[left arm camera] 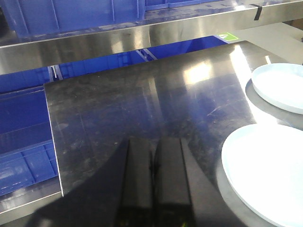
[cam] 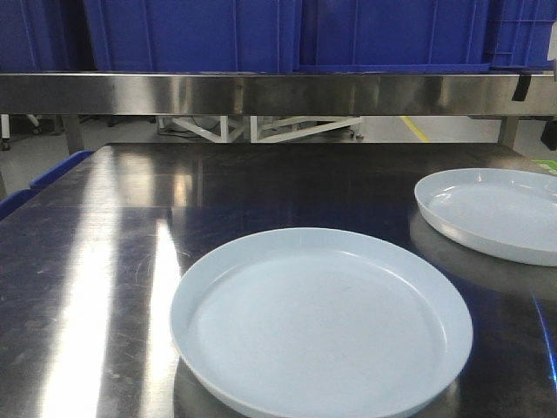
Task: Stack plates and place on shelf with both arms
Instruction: 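Lift the plate with the right gripper and lower it onto the center plate, then reposition the right gripper onto the rim of the stacked plates and grasp, then lift the plate stack up off the table with the right gripper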
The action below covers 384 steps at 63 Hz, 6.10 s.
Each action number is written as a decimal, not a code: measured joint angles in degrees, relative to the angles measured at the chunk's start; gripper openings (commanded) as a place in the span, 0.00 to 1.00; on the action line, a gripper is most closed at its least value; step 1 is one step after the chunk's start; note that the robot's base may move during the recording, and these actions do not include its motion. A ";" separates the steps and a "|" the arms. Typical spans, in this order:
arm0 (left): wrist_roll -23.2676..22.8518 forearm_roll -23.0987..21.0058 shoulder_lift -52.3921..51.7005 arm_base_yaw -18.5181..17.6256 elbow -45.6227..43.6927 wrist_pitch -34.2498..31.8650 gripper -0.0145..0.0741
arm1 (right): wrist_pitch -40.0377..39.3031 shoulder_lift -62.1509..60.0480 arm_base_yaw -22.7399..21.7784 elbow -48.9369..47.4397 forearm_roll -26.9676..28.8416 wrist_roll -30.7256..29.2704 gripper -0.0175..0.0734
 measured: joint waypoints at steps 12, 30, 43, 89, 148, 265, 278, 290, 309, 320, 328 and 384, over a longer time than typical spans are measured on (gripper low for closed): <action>0.00 0.00 0.00 0.00 0.00 0.00 0.26 | 2.01 -4.53 0.00 -1.81 0.00 -0.26 0.25; 0.00 0.00 0.00 0.00 0.00 0.00 0.26 | 8.56 -15.24 0.69 -8.50 0.51 -1.02 0.25; 0.00 0.00 0.00 0.00 0.00 0.00 0.26 | 14.29 -22.76 5.09 -9.53 11.60 -7.20 0.25; 0.00 0.00 0.00 0.00 0.00 0.00 0.26 | 0.84 -24.31 19.06 18.78 29.59 -18.51 0.25; 0.00 0.00 0.00 0.00 0.00 -0.47 0.26 | -1.80 -15.04 19.06 19.36 37.16 -18.51 0.59; 0.00 0.44 0.00 0.00 0.00 -0.47 0.26 | -6.31 -13.09 24.19 23.00 36.50 -18.17 0.25; 0.00 0.44 0.00 0.00 0.00 -0.47 0.26 | -6.31 -13.38 24.19 23.00 36.28 -18.17 0.25; 0.00 0.44 0.00 0.00 0.00 -0.47 0.26 | -7.24 -18.47 24.19 23.00 35.93 -18.17 0.25; 0.00 0.44 0.00 0.00 0.00 -0.58 0.26 | -10.01 -33.70 24.19 20.54 35.82 -18.17 0.25; 0.00 0.44 0.00 0.00 0.00 -0.59 0.26 | -12.93 -42.73 24.19 20.28 35.82 -18.28 0.25; 0.00 0.44 0.00 0.00 0.00 -0.69 0.26 | -13.21 -47.98 24.19 20.28 35.82 -18.72 0.25; 0.00 0.44 0.00 0.00 0.00 -0.69 0.26 | -9.07 -55.58 24.19 20.28 35.60 -19.09 0.25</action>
